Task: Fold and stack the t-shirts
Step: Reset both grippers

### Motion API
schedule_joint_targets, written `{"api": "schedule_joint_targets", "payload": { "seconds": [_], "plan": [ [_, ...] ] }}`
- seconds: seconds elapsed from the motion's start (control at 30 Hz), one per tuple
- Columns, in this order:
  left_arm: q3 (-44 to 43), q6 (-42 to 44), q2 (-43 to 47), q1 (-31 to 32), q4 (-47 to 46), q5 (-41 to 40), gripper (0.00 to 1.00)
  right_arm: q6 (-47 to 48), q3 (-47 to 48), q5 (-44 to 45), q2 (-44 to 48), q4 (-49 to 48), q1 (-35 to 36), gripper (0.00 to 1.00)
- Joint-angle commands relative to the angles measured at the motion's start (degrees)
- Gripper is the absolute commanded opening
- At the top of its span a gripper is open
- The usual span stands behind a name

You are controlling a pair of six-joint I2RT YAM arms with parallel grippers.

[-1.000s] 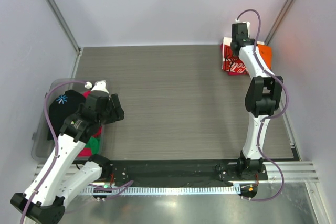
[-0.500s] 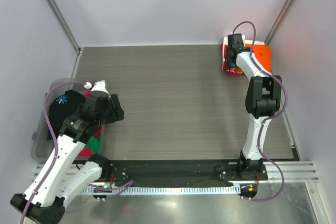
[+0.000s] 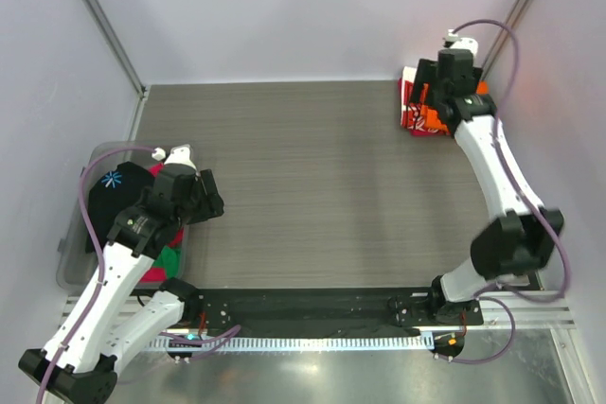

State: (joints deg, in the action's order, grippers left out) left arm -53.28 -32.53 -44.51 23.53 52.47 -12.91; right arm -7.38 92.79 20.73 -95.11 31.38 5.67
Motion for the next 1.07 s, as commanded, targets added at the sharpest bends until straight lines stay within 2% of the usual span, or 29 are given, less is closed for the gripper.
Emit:
{"api": "schedule_joint_targets", "payload": {
  "seconds": [0.0, 0.03, 0.13, 0.17, 0.3, 0.5, 0.57, 0.6, 0.7, 0.83, 1.03],
  "plan": [
    [0.2, 0.3, 0.1, -0.2, -1.9, -0.7, 0.63, -5.8, -7.0, -2.3, 14.0, -3.7, -0.1, 0.92],
    [0.2, 0.2, 0.2, -0.2, -2.0, -0.8, 0.63, -6.4, -10.7, -3.1, 20.1, -3.3, 0.0, 0.93],
    [0.3, 0.3, 0.6, -0.2, -2.1, -0.5, 0.63, -8.4, -19.2, -10.9, 28.8, -3.3, 0.0, 0.93],
    [0.3, 0.3, 0.5, -0.2, -2.1, -0.5, 0.64, -9.9, -21.8, -14.6, 34.8, -3.6, 0.0, 0.93],
    [0.2, 0.4, 1.0, -0.2, -2.1, -0.2, 0.64, -16.2, -32.8, -25.6, 46.6, -4.7, 0.0, 0.93],
    [0.5, 0.4, 2.0, -0.2, -2.3, -0.4, 0.74, -24.0, -46.7, -30.0, 61.8, -3.6, 0.0, 0.95],
    [0.5, 0.2, 2.4, -0.3, -2.1, -1.0, 0.82, -25.4, -50.5, -30.8, 64.5, -3.4, 0.0, 0.95],
    [0.5, 0.2, 2.6, -0.2, -2.1, -1.1, 0.89, -26.8, -51.4, -30.8, 65.7, -3.4, 0.0, 0.95],
    [0.5, 0.1, 2.9, -0.2, -2.3, -1.3, 0.98, -29.4, -53.8, -30.8, 69.4, -3.3, 0.0, 0.95],
    [0.4, -0.3, 2.7, -0.2, -1.7, -2.5, 1.0, -29.4, -54.5, -31.3, 71.5, -2.7, 0.0, 0.95],
    [0.4, -0.9, 2.9, -0.2, -1.2, -4.1, 1.0, -30.3, -53.2, -30.5, 66.8, 3.2, 0.0, 0.96]
  ]
}}
